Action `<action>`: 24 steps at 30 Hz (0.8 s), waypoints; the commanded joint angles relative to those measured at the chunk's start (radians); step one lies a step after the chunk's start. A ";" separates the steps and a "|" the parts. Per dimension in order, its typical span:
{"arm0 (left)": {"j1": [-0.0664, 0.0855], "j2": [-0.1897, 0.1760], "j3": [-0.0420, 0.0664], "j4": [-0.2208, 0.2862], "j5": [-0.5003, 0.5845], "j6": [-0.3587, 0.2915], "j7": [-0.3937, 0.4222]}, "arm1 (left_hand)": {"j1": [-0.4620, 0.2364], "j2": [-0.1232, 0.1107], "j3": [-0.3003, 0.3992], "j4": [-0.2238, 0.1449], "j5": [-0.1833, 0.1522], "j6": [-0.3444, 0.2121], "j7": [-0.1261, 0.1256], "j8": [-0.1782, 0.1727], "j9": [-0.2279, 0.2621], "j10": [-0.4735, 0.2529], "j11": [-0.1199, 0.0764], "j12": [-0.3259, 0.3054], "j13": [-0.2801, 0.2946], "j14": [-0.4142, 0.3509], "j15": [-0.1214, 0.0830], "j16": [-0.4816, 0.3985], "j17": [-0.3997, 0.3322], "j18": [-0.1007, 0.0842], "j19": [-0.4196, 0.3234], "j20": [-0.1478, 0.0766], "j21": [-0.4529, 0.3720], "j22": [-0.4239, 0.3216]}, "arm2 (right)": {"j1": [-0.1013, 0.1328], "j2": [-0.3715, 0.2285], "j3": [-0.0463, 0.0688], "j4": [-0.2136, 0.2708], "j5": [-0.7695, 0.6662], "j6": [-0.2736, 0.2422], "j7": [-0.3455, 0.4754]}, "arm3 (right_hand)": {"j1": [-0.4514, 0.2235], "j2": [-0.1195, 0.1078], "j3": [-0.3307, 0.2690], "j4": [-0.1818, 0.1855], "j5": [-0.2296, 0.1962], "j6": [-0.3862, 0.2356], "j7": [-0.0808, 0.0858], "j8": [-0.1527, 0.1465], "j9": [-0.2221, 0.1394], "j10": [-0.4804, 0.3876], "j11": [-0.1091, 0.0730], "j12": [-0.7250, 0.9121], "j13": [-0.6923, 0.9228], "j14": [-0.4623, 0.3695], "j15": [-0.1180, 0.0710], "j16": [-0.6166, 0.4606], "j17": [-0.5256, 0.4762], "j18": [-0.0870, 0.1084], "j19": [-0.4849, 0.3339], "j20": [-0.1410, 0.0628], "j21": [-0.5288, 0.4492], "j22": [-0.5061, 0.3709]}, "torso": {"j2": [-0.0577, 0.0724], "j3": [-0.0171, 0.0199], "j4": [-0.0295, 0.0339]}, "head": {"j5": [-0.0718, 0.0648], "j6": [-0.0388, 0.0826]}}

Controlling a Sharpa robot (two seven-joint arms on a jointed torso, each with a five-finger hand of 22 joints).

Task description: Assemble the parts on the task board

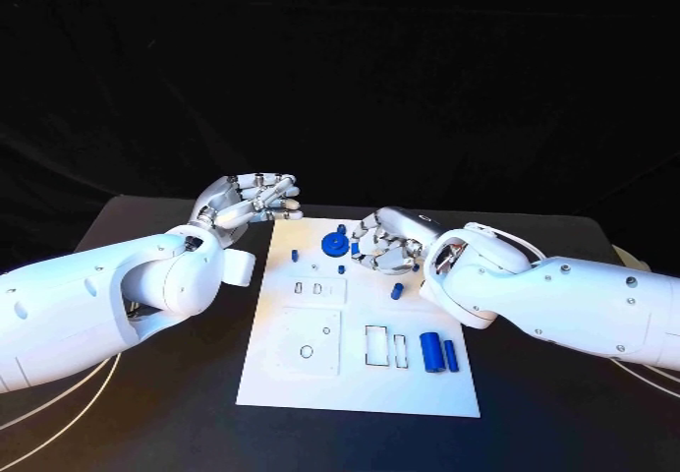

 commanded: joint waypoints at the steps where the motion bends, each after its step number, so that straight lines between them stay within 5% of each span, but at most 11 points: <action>1: 0.001 0.005 0.000 -0.001 0.007 0.014 0.006 | 0.006 0.005 0.004 0.001 -0.002 0.006 0.022 0.000 0.001 0.006 -0.002 0.004 0.001 0.009 0.000 0.006 0.002 0.007 0.008 0.000 0.004 0.002 | -0.012 0.032 -0.003 -0.011 -0.075 0.059 -0.050 | 0.011 0.016 0.006 0.001 0.004 0.003 -0.005 0.013 0.028 0.048 -0.003 -0.004 0.186 0.092 -0.006 0.003 0.216 -0.016 0.021 -0.005 -0.007 0.122 | -0.005 -0.0045 0.0026 | 0.004 -0.007; 24: 0.001 0.005 0.000 0.002 0.018 0.013 0.011 | -0.002 0.010 0.003 0.007 -0.002 0.007 0.024 -0.001 0.001 0.005 -0.001 0.004 0.001 0.013 -0.001 0.013 0.008 0.006 0.014 -0.002 0.008 0.003 | -0.069 0.154 -0.017 -0.049 -0.263 0.102 -0.159 | -0.013 0.002 0.003 0.008 -0.002 0.006 -0.005 0.011 0.029 0.046 -0.002 -0.007 0.183 0.092 -0.005 0.003 0.217 -0.016 0.023 -0.004 -0.005 0.125 | -0.004 -0.0036 0.0030 | 0.001 -0.016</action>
